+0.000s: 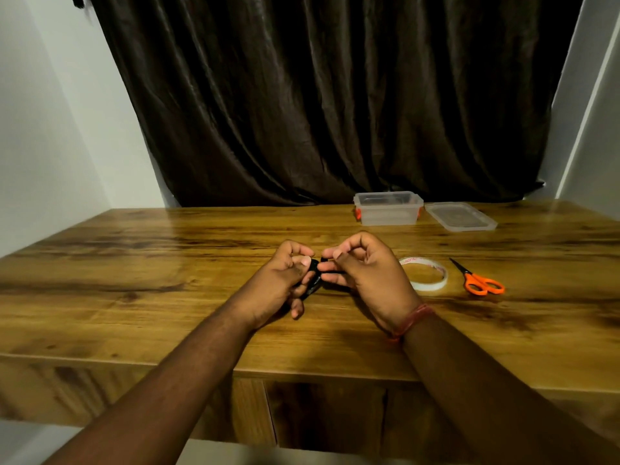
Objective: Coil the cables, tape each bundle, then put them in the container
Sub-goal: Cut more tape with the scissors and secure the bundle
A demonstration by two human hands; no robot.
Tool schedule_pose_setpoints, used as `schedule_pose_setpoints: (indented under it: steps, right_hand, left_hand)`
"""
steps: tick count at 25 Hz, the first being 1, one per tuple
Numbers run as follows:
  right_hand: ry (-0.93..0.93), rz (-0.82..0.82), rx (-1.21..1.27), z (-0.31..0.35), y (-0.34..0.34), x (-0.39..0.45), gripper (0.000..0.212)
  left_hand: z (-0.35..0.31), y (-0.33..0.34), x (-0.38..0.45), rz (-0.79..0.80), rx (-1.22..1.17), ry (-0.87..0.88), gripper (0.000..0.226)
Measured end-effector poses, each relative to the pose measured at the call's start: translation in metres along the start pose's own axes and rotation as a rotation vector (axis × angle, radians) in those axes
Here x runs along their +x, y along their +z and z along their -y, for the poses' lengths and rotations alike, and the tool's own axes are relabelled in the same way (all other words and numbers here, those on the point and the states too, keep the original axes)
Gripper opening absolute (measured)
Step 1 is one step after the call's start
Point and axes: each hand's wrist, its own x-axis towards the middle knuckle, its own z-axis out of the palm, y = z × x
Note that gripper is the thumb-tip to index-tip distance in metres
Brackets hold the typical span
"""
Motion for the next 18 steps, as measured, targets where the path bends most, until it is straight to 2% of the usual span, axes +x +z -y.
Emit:
schedule_pose_setpoints:
  steps: [9,18]
  right_hand:
    - [-0.07,-0.006,-0.231,-0.0056,-0.0009,0.0004,0.011]
    - [-0.03,0.078,-0.174,-0.009,0.0001,0.0011,0.012]
  left_hand:
    - [-0.0021,0.004,-0.0008,-0.043,-0.044,-0.004,0.009]
    - [-0.0032,0.0006,-0.0003,0.004,-0.074,0.025,0.009]
